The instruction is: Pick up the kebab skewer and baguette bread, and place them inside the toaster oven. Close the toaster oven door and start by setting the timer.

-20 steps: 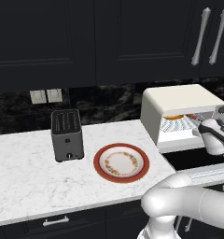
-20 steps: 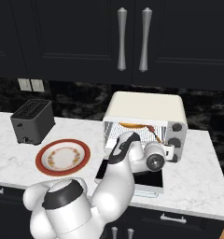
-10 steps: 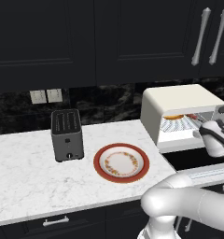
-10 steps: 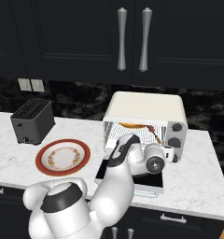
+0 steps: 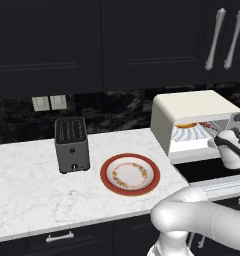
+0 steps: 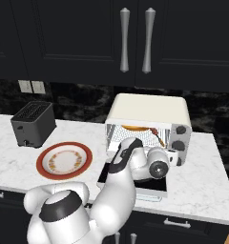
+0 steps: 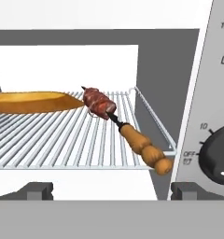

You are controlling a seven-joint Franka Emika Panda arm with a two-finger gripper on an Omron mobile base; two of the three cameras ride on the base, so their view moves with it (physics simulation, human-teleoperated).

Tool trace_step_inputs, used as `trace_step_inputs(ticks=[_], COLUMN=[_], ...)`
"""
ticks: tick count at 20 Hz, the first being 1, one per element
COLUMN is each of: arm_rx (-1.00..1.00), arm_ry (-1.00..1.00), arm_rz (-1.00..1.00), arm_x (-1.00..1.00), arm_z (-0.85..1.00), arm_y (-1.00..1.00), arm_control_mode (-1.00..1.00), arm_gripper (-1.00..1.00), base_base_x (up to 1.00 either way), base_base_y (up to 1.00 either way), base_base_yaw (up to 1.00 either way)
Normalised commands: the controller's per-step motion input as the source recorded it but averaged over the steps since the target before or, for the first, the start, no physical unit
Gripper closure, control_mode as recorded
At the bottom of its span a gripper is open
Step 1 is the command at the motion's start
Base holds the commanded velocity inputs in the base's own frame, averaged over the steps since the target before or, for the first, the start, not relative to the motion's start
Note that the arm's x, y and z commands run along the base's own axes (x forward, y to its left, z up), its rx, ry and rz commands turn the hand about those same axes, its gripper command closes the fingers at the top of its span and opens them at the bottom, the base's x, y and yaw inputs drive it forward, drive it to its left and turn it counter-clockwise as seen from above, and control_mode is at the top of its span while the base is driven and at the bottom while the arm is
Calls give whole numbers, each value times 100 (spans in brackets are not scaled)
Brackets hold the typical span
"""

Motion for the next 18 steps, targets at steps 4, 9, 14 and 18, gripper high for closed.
trace_step_inputs(ticks=[4,9,14,18], arm_rx=[0,0,0,0], arm_ry=[0,0,-6,-11], arm_rz=[0,0,0,0], arm_x=[3,-3,-17,-2], arm_z=[9,0,8,22], arm_y=[0,1,8,6], arm_control_mode=[-100,-100,-100,-100], arm_gripper=[-100,-100,-100,-100], base_base_x=[0,0,0,0], base_base_y=[0,0,0,0], base_base_yaw=[0,0,0,0])
